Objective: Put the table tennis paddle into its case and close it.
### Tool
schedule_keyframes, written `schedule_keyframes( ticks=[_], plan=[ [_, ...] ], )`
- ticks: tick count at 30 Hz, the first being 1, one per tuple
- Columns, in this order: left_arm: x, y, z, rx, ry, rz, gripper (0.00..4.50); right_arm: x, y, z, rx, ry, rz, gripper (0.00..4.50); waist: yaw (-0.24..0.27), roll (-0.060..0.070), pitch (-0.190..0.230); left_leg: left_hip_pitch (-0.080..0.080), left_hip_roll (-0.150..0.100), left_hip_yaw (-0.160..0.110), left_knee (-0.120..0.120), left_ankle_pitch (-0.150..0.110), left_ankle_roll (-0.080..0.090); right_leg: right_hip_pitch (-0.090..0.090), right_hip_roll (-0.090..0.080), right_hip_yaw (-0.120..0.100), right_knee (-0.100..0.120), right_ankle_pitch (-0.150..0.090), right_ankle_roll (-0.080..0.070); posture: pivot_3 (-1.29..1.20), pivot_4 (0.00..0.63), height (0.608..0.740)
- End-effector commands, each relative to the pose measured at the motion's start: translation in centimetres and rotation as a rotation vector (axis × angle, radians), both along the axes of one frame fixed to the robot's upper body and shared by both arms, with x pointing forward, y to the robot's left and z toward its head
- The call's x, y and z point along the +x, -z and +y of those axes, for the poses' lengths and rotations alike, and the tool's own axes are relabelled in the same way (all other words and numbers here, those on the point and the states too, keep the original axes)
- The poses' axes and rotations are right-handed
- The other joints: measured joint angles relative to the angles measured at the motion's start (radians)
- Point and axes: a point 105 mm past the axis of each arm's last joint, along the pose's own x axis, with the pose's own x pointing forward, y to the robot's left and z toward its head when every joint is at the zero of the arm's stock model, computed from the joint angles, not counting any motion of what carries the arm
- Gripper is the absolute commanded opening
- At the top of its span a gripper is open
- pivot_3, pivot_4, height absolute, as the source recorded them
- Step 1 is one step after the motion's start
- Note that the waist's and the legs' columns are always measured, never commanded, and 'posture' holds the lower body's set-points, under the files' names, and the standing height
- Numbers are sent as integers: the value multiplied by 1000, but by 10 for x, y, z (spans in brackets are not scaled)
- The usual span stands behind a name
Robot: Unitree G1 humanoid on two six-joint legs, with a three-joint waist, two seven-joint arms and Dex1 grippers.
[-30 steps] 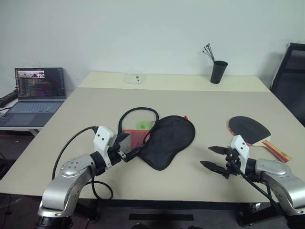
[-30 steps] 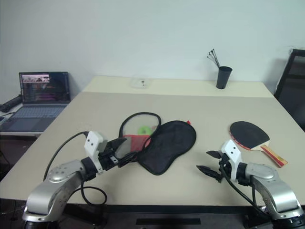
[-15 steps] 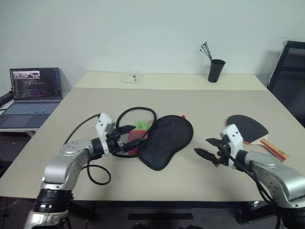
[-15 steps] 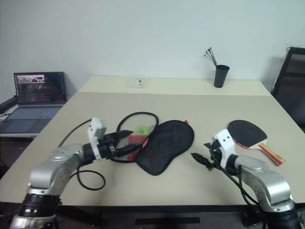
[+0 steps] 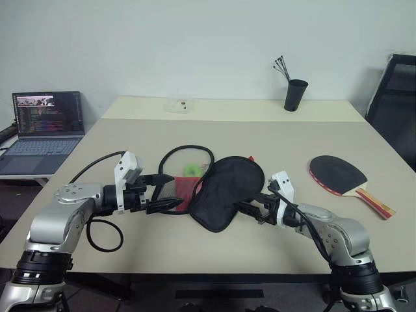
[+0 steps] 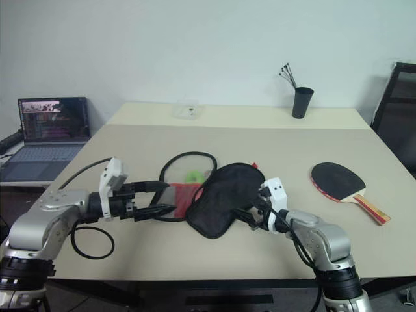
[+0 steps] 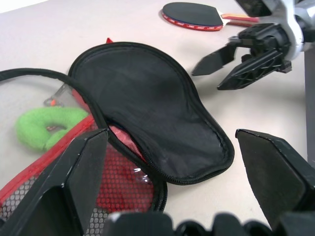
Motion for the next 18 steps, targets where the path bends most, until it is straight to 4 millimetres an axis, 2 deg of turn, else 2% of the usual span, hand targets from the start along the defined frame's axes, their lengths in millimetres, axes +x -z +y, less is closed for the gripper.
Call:
schedule_keyframes(
  ticks=[1,12,18],
  plan=[
    [-5,-19,-3,24,40,-65,4500,0,-6,4,14,-12,9,4464,0,0,0,0,0,1,0,0,0,0,0,1,0,0,0,0,150,740],
    [-7,-22,2,62,45,-73,4500,-23,0,10,-12,-76,129,4464,-5,0,0,0,1,2,0,0,0,-2,1,2,1,0,0,0,150,740],
    [-6,-20,2,70,46,-72,4500,-5,11,22,-33,-13,125,4464,-11,-1,0,0,1,2,0,0,0,-2,1,2,1,0,0,0,150,740]
  ],
)
